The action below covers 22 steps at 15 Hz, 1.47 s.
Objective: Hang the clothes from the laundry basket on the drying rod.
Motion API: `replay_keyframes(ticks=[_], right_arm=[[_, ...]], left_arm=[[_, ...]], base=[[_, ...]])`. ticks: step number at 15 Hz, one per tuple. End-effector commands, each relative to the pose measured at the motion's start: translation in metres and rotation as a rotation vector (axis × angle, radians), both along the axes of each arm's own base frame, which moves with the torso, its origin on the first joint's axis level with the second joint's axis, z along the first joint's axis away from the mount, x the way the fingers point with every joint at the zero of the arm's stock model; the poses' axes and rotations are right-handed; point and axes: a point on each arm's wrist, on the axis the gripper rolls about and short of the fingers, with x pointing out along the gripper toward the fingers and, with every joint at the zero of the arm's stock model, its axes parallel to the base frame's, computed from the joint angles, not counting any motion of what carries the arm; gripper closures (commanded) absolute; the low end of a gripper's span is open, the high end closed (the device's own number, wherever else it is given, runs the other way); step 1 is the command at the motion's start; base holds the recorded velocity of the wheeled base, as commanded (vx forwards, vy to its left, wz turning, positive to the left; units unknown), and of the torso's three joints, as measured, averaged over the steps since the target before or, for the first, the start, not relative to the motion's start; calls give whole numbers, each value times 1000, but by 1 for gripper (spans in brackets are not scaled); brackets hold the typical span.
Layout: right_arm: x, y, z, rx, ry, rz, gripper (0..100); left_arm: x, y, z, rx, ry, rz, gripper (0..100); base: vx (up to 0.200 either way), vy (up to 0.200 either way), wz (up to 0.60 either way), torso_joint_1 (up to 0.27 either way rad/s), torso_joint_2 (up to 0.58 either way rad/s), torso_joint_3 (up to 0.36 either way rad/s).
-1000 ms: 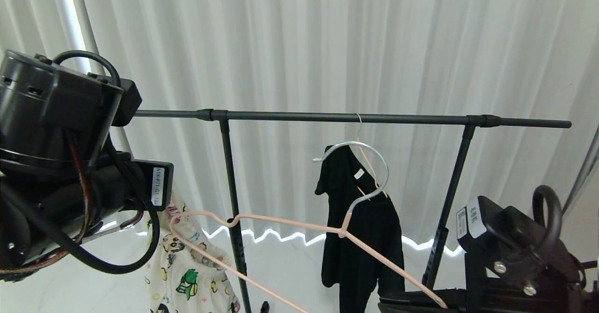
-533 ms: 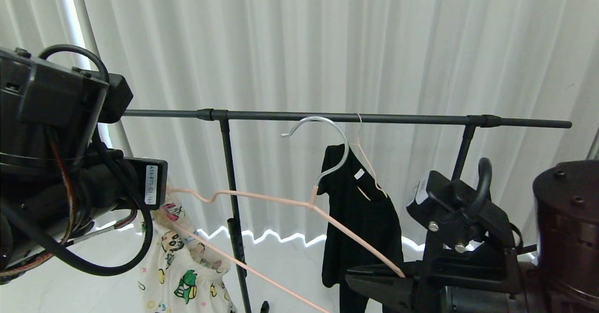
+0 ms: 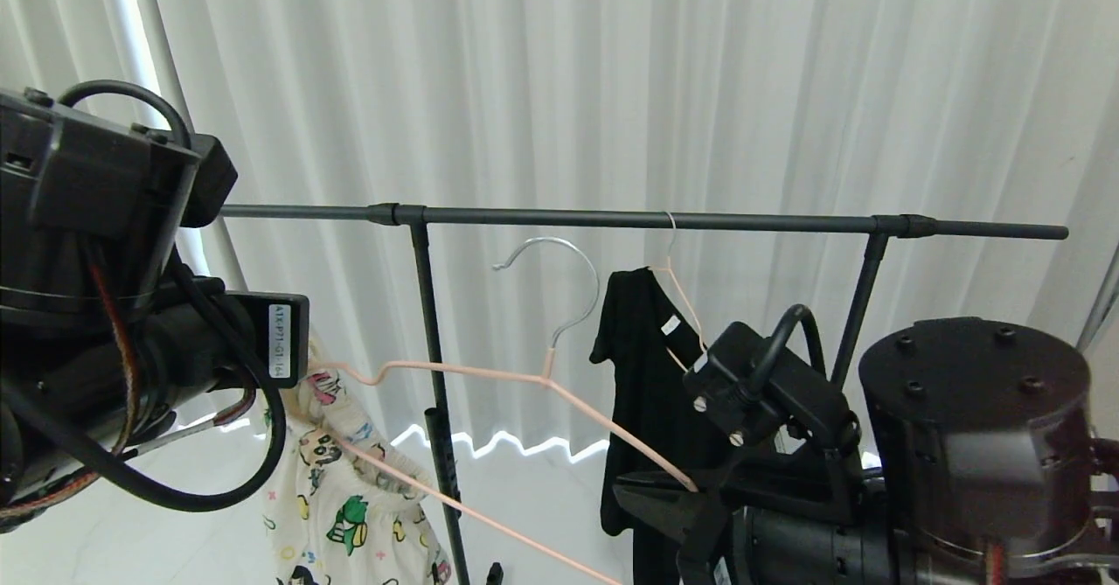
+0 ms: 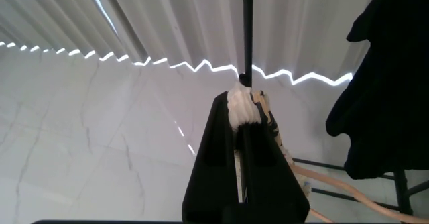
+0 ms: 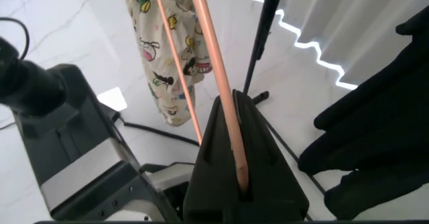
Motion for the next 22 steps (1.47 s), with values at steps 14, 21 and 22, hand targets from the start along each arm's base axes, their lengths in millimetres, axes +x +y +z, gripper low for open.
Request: replay_keyframes(ticks=[14, 21, 22], right_arm=[[4, 31, -9, -10, 2, -26, 100], [-3, 26, -6, -7, -8, -53, 100], [-6, 14, -5, -8, -17, -80, 100]], left_arm=[[-29, -47, 12, -117, -36, -232, 100], [-37, -48, 13, -160, -44, -244, 100], [-22, -35, 11, -139, -58, -119, 100]], base=[[0, 0, 0, 0, 0, 0], [0, 0, 0, 0, 0, 0], [0, 0, 0, 0, 0, 0]])
